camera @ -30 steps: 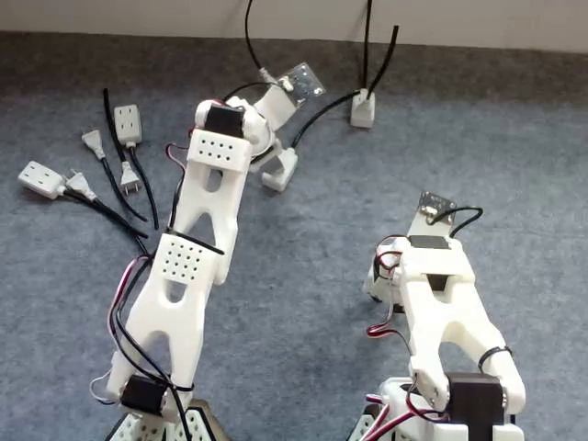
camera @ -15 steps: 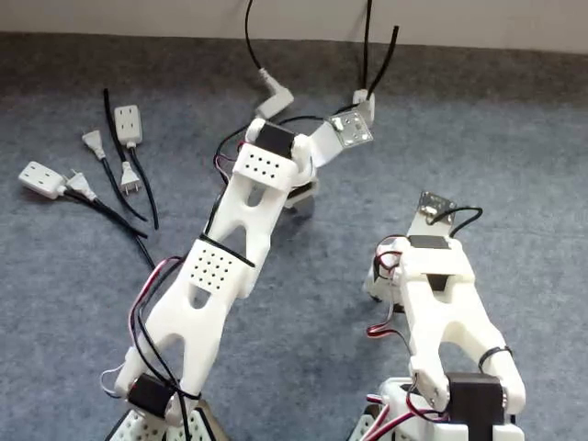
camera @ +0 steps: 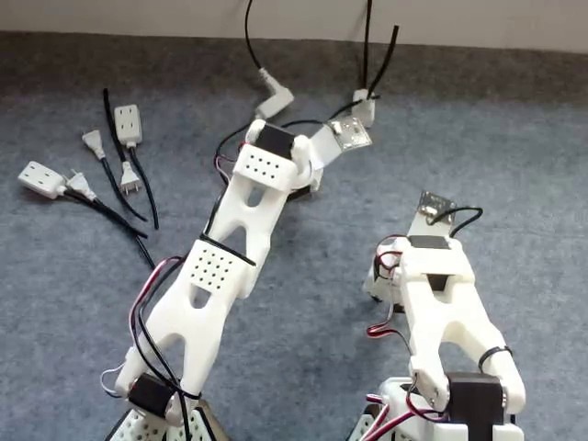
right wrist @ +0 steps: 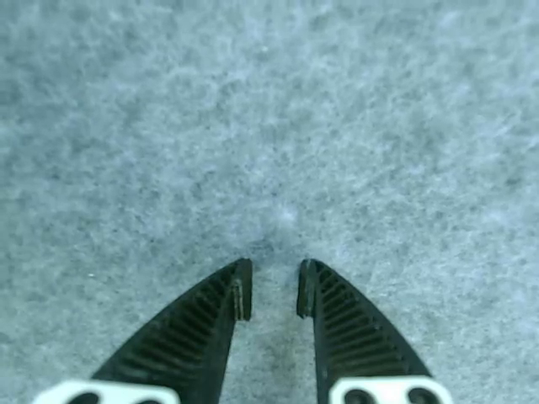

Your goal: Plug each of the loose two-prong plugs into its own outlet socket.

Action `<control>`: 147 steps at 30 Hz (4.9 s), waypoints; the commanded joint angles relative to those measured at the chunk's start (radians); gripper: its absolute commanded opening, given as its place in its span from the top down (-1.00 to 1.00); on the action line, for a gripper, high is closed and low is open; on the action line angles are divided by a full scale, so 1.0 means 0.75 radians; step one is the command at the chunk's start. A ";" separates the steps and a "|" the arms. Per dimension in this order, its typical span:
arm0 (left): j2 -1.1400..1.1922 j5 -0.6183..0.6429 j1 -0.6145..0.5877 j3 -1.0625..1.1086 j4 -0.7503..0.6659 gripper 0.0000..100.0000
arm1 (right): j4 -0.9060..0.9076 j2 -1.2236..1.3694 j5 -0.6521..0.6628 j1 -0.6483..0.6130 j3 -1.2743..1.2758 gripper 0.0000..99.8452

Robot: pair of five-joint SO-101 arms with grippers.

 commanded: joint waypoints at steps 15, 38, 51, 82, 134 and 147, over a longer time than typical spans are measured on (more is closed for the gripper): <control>-0.298 0.012 0.005 -0.032 0.043 0.97 | -0.017 -0.003 -0.002 0.013 0.003 0.80; -0.028 0.869 -0.116 0.128 -0.548 0.45 | -0.017 -0.003 -0.002 0.013 0.003 0.80; 0.001 0.869 -0.040 0.128 -0.413 0.82 | -0.019 -0.003 -0.002 0.013 0.003 0.80; -1.400 0.667 -0.109 1.715 0.074 0.99 | -0.019 -0.003 -0.002 0.013 0.001 0.80; -2.253 0.258 -0.353 2.920 -0.679 0.35 | -0.019 -0.003 0.086 0.013 0.001 0.79; -2.251 0.110 -0.474 3.062 -0.959 0.35 | -0.017 -0.003 0.086 0.013 0.001 0.79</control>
